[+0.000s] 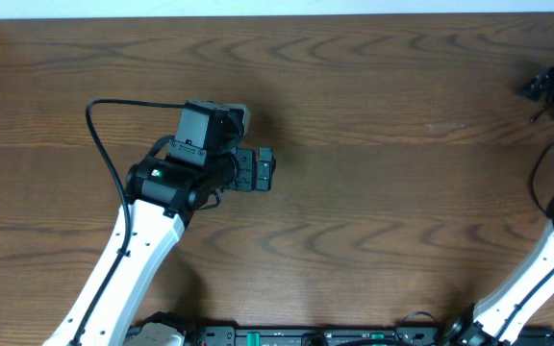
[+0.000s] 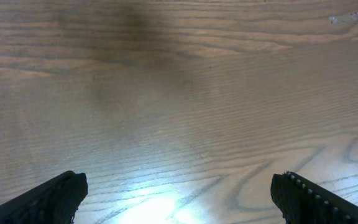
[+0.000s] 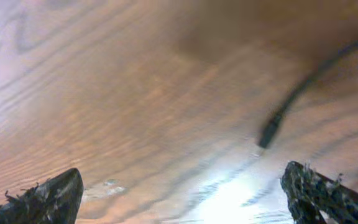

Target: Untangle cables

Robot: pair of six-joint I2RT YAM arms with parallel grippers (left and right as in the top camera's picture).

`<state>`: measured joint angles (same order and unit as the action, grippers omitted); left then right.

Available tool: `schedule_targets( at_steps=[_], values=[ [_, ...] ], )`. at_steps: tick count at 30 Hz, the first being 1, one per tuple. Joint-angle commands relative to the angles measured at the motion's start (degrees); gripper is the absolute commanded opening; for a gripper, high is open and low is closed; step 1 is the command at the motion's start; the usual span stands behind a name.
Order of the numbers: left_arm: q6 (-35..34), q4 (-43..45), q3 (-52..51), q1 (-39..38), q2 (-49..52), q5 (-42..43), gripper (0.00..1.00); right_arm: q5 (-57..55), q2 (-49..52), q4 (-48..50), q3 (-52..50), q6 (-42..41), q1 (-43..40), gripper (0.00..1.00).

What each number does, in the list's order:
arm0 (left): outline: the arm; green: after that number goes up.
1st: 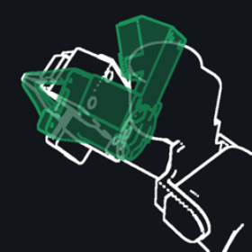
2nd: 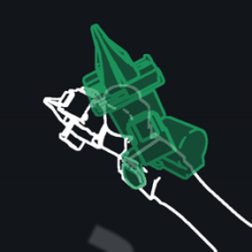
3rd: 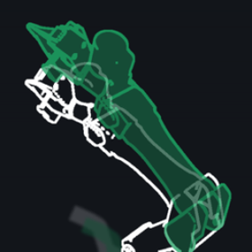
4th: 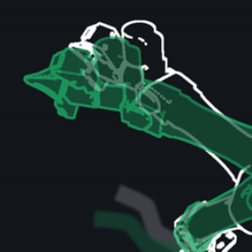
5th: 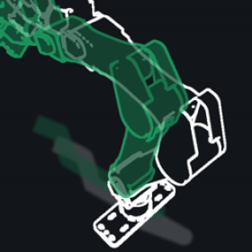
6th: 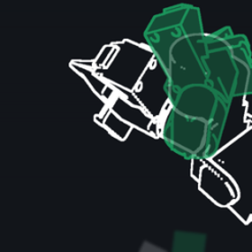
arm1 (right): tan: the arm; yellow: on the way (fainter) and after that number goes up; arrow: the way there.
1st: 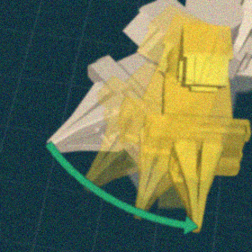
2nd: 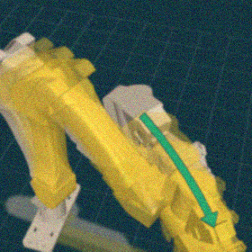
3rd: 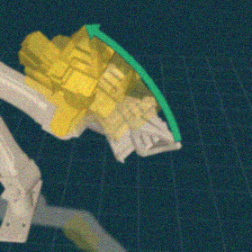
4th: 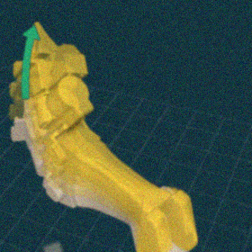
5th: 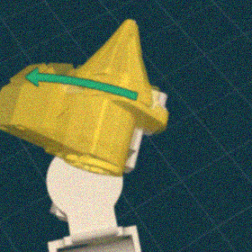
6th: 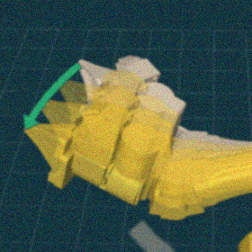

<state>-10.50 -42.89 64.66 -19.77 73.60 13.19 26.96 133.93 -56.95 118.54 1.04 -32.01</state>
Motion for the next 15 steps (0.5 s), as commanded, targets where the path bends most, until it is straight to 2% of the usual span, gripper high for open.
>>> schedule_targets(
  at_steps=[1, 7, 15],
  values=[
    [0.59, 0.09, 0.48, -0.07, -0.26, -0.17, 1.0, -0.66, -5.88, -2.99, 3.89, 3.13, 1.36, 0.99],
    [3.39, 0.13, 0.48, -0.07, -0.26, -0.57, 1.0, 1.03, -15.58, -13.35, 3.93, 14.47, 2.51, 0.99],
    [3.41, 0.28, 0.5, -0.07, -0.33, -2.34, 1.0, 9.92, -30.16, -26.01, 3.91, 20.59, 4.35, 0.99]
  ],
)
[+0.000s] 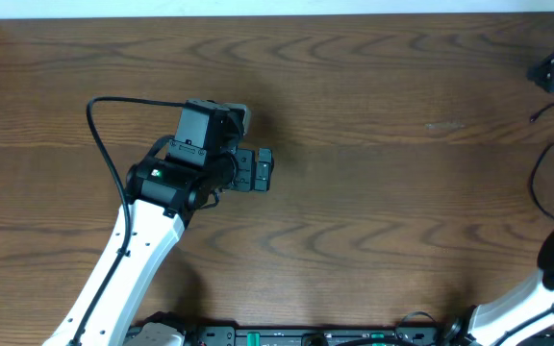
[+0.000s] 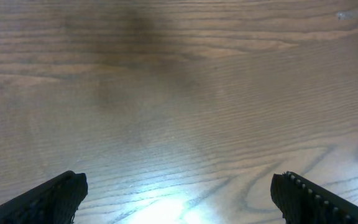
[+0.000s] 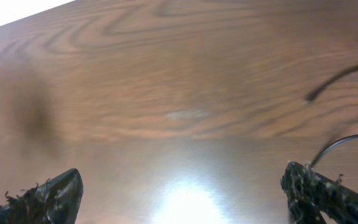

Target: Untangle cables

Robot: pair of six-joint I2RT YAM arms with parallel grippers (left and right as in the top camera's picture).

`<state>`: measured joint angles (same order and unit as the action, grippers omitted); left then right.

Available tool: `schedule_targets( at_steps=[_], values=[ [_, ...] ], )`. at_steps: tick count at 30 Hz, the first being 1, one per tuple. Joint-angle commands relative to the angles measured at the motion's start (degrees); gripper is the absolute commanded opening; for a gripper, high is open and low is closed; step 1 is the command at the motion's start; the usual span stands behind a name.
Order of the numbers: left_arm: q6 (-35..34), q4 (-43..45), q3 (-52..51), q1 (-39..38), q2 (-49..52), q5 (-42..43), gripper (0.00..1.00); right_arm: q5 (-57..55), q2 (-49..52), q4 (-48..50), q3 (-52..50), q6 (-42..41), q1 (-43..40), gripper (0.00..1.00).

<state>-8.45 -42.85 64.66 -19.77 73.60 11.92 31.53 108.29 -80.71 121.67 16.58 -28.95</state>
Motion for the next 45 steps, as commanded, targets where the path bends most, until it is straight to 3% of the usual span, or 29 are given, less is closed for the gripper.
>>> schedule_targets(
  at_steps=[1, 10, 21, 30, 35, 45],
  values=[
    [1.38, 0.31, 0.5, -0.07, -0.33, -1.07, 1.0, 6.19, -6.21, -3.37, 0.79, 5.92, 1.66, 0.99],
    [3.76, 0.44, 0.5, 0.0, -2.6, -1.33, 1.0, 3.98, -27.12, -8.74, 0.79, 7.5, 4.44, 0.99],
    [6.56, 0.46, 0.5, 0.09, -8.17, -3.32, 1.0, 2.89, -51.08, -5.49, 0.79, 7.5, 5.77, 0.99],
    [6.75, 0.24, 0.5, 0.09, -11.58, -5.57, 1.0, -4.94, -63.43, -6.16, 0.79, 7.23, 22.12, 0.99],
    [6.75, 0.28, 0.5, 0.09, -12.0, -5.6, 1.0, -17.09, -66.62, -12.48, -0.11, 2.05, 29.64, 0.99],
    [6.73, 0.55, 0.5, 0.09, -12.0, -5.57, 1.0, -27.34, -77.77, -16.61, -9.77, -4.72, 35.06, 0.99]
  ],
)
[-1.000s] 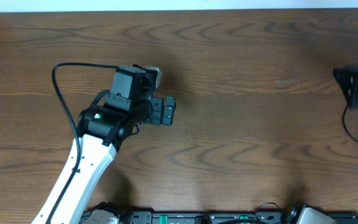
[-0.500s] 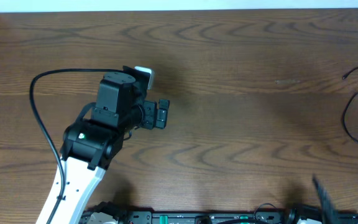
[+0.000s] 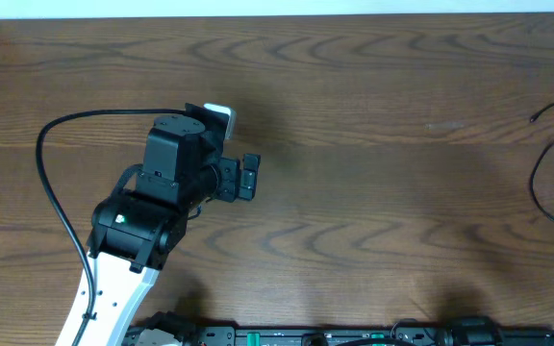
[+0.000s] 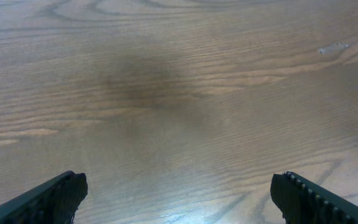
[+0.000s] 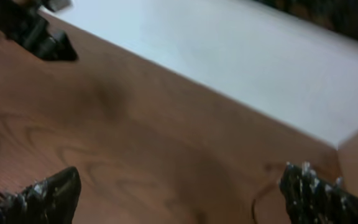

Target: Untangle cables

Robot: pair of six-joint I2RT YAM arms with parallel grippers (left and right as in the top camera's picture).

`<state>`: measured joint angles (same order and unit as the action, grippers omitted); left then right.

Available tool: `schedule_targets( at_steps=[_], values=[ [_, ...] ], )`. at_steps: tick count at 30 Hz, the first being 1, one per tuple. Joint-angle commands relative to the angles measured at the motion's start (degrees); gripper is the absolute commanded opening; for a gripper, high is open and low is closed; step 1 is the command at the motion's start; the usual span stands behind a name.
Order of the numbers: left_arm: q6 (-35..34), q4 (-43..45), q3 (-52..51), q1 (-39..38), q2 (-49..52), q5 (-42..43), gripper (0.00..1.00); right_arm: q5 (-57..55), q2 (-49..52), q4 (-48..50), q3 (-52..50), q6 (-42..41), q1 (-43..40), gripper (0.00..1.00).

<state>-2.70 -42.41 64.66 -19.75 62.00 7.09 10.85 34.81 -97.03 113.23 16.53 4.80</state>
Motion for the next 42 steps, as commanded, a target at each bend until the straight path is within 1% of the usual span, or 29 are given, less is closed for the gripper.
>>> schedule_targets(
  at_steps=[1, 3, 6, 9, 11, 13, 16, 19, 21, 24, 28, 31, 33, 36, 37, 38, 40, 42],
  values=[
    [1.01, 0.35, 0.5, 0.07, -0.39, -0.74, 1.0, -9.11, -6.34, -0.28, -2.03, -6.34, 1.66, 0.99],
    [1.03, 0.59, 0.5, 0.07, -0.39, -0.76, 1.0, -13.38, -11.5, -0.26, -3.45, -10.23, 2.01, 0.99],
    [2.19, 0.52, 0.5, 0.07, -0.39, -0.76, 1.0, -14.6, -16.92, -0.24, -4.68, -10.47, 2.05, 0.99],
    [3.04, 1.11, 0.5, 0.09, -0.37, -0.76, 1.0, -15.28, -20.28, -0.24, -6.73, -10.47, 2.05, 0.99],
    [3.13, 1.2, 0.5, 0.07, -0.37, -0.74, 1.0, -13.66, -21.79, -0.28, -9.46, -10.91, 2.05, 0.99],
    [3.13, 1.05, 0.5, 0.07, -0.37, -0.76, 1.0, -9.18, -22.73, -0.17, -14.34, -11.93, 2.08, 0.99],
    [3.13, 0.85, 0.5, 0.07, -0.37, -0.74, 1.0, -7.8, -23.04, 1.79, -20.65, -11.54, 1.81, 0.99],
    [3.13, 0.26, 0.5, 0.07, -0.37, -0.74, 1.0, -6.05, -25.44, 9.22, -26.75, -11.56, 0.7, 0.99],
    [3.15, -0.39, 0.48, 0.07, -0.35, -0.74, 1.0, -3.41, -29.97, 18.67, -33.88, -11.06, -1.42, 0.99],
    [3.17, -0.42, 0.46, 0.07, -0.28, -0.74, 1.0, -0.2, -34.45, 26.75, -41.31, -10.86, -2.73, 0.99],
    [3.28, -0.42, 0.46, 0.07, -0.28, -0.74, 1.0, 7.32, -34.1, 33.22, -49.27, -8.28, -3.1, 0.99],
    [3.58, -0.39, 0.46, 0.07, -0.28, -0.74, 0.99, 6.97, -34.34, 44.98, -57.27, -9.33, -3.54, 0.99],
    [4.24, -0.37, 0.46, 0.07, -0.31, -0.74, 1.0, 6.88, -34.34, 56.61, -64.24, -12.37, -3.69, 0.99],
    [4.66, -0.37, 0.46, 0.07, -0.31, -0.74, 1.0, 7.74, -34.34, 70.66, -74.14, -16.63, -3.67, 0.99],
    [4.66, -0.37, 0.46, 0.07, -0.31, -0.74, 1.0, 7.58, -34.34, 73.83, -76.74, -17.64, -3.67, 0.99],
    [4.66, -0.37, 0.46, 0.07, -0.31, -0.72, 1.0, 6.4, -34.32, 79.8, -81.94, -20.52, -3.67, 0.99],
    [5.57, -0.37, 0.46, 0.07, -0.28, -0.7, 1.0, 4.72, -34.32, 88.04, -89.99, -23.82, -3.67, 0.99],
    [5.95, -0.39, 0.46, 0.07, -0.28, -0.72, 1.0, 4.74, -34.32, 92.0, -94.57, -25.24, -3.67, 0.99]
  ],
)
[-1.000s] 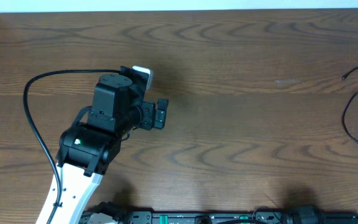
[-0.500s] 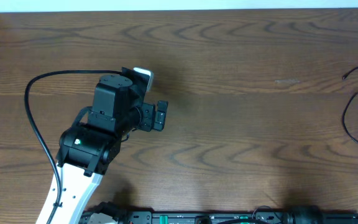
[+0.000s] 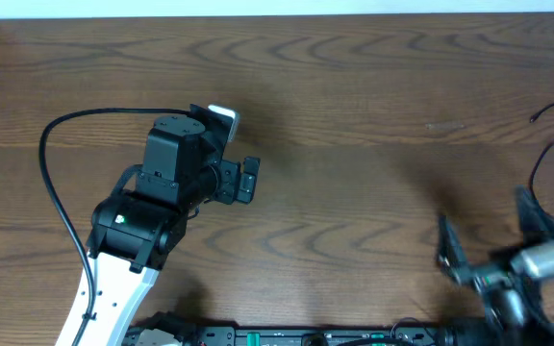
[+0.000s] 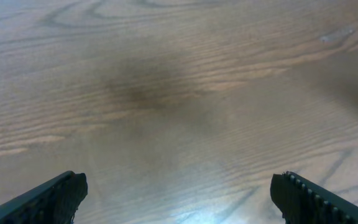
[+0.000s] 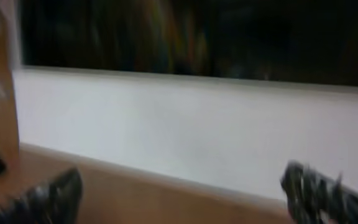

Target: Untangle cables

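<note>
A thin black cable (image 3: 536, 183) lies in a loop at the table's right edge, with a loose end (image 3: 534, 117) above it. No other cable shows. My left gripper (image 3: 249, 180) is left of the middle, open over bare wood (image 4: 179, 199) and holding nothing. My right gripper (image 3: 489, 231) is near the front right, blurred, with its fingers spread wide and open. It sits just left of the cable loop and is not touching it. The right wrist view is blurred, showing the gripper (image 5: 185, 196) against a white wall, with no cable in it.
The brown wooden table (image 3: 354, 115) spans the overhead view, with a white wall (image 5: 166, 124) beyond its far edge. The left arm's own black lead (image 3: 51, 144) arcs out to the left. A rail of arm mounts (image 3: 306, 336) runs along the front edge.
The right arm was out of the overhead view; its open gripper now shows near the front right, and its camera faces the wall. The left arm has barely moved.
At first the right gripper was open at the far right edge, with a cable end in its wrist view. It then showed at the back right corner, then left the overhead view. Meanwhile the left arm drew back leftward. The cable loop lies unchanged.
</note>
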Robot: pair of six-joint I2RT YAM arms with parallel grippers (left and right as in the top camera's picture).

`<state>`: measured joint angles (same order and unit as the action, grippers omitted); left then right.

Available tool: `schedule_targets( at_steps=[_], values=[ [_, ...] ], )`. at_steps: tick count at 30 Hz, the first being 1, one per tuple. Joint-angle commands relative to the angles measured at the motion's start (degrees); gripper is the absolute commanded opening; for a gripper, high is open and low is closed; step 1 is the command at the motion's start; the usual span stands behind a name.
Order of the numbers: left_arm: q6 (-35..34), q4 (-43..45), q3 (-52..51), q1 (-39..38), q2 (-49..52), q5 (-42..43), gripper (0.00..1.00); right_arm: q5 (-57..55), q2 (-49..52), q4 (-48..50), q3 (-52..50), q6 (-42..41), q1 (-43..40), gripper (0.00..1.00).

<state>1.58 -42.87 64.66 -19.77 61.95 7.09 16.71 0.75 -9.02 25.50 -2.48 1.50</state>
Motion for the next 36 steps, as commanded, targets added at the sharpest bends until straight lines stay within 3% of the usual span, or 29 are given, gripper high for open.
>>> schedule_targets(
  at_steps=[1, 7, 14, 20, 33, 36],
  values=[
    [1.66, 0.07, 0.46, 0.09, -0.24, -0.72, 1.0, -1.09, -0.26, 5.27, -9.14, -6.84, -0.37, 0.99],
    [1.66, 0.37, 0.46, 0.09, -0.24, -0.72, 1.0, -0.28, -0.26, 5.09, -17.03, -6.6, -0.33, 0.99],
    [2.21, 0.72, 0.46, 0.09, -0.24, -0.7, 1.0, -4.68, -0.24, -4.42, -19.82, -8.72, -0.35, 0.99],
    [4.46, 1.22, 0.46, 0.09, -0.24, -0.72, 1.0, -4.52, -0.22, -6.58, -20.68, -8.61, -0.33, 0.99],
    [6.36, 1.79, 0.46, 0.09, -0.24, -0.72, 1.0, -5.29, 7.91, -6.4, -20.68, -8.52, -0.35, 0.99],
    [7.02, 1.97, 0.46, 0.09, -0.24, -0.72, 1.0, -4.26, 9.33, -3.98, -20.68, -4.52, -0.33, 0.99]
  ],
)
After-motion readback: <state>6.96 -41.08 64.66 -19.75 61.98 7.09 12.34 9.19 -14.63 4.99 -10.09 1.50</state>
